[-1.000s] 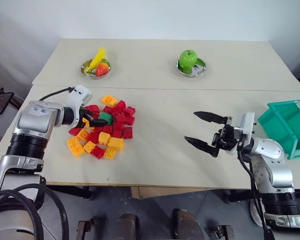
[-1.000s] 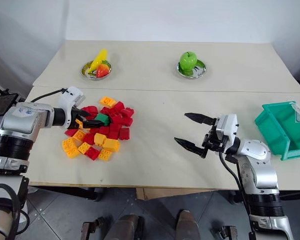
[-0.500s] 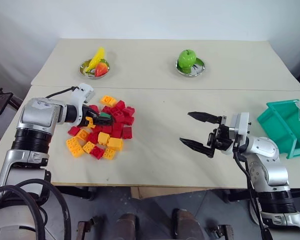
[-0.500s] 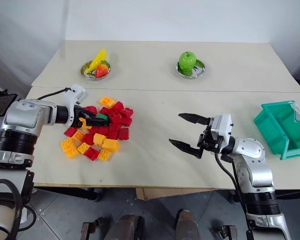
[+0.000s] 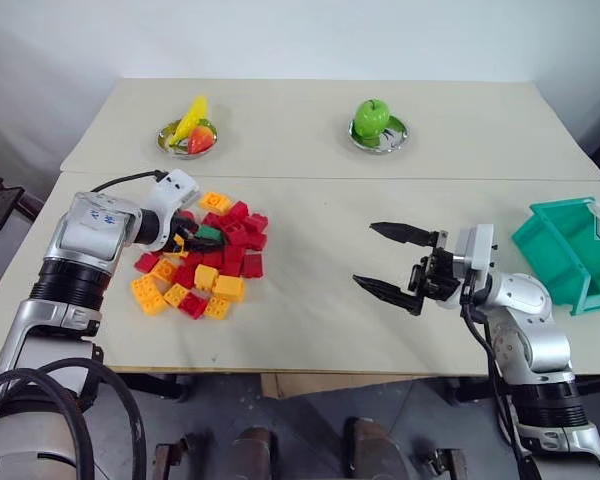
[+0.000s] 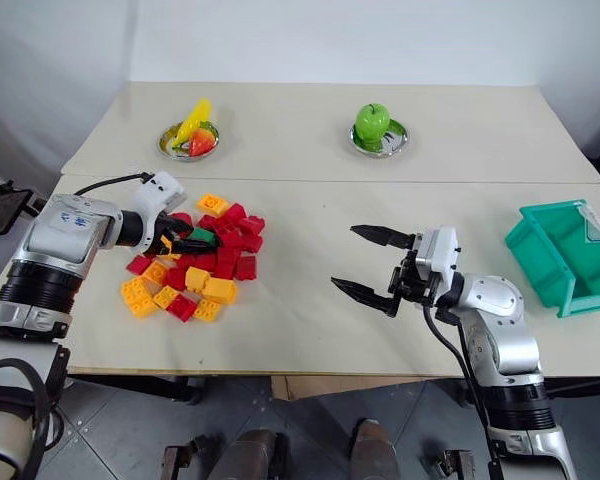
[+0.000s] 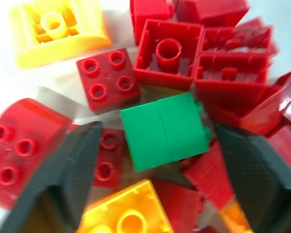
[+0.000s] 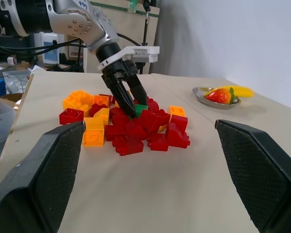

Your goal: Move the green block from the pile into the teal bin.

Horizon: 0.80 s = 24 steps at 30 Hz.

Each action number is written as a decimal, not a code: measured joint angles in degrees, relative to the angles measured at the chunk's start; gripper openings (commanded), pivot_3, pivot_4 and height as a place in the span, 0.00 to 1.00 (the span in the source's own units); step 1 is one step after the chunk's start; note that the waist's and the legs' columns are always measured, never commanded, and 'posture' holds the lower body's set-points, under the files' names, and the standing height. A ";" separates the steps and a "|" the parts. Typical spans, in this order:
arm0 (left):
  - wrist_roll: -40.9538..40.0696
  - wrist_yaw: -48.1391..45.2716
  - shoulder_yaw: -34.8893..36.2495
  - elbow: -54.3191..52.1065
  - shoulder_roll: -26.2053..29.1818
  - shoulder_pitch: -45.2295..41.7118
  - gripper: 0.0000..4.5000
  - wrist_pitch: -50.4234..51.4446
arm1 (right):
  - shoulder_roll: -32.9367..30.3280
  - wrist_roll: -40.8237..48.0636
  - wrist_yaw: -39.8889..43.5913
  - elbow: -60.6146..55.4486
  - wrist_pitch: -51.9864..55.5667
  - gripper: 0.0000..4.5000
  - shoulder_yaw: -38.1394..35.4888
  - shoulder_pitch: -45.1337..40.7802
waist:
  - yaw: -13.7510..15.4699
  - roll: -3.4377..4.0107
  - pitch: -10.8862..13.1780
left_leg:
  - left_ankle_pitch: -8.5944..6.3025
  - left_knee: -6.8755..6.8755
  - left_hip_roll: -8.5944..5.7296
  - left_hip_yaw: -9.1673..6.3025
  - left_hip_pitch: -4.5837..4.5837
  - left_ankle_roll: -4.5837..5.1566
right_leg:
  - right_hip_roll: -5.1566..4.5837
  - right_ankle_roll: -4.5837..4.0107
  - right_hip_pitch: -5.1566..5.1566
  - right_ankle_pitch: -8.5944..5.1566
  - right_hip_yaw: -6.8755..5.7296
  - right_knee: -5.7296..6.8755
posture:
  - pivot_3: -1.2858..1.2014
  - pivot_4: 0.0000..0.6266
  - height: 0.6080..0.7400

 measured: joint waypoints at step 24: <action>-9.05 -29.23 3.14 -1.07 -8.58 -9.19 0.47 -26.78 | -8.17 0.36 -3.30 -3.99 1.16 1.00 -10.86 8.52 | 1.53 -0.32 0.19 | -0.12 0.35 -0.02 0.04 -0.25 0.17 | -0.04 0.03 0.03 0.02 -0.10 -0.07 | 0.52 0.24 1.00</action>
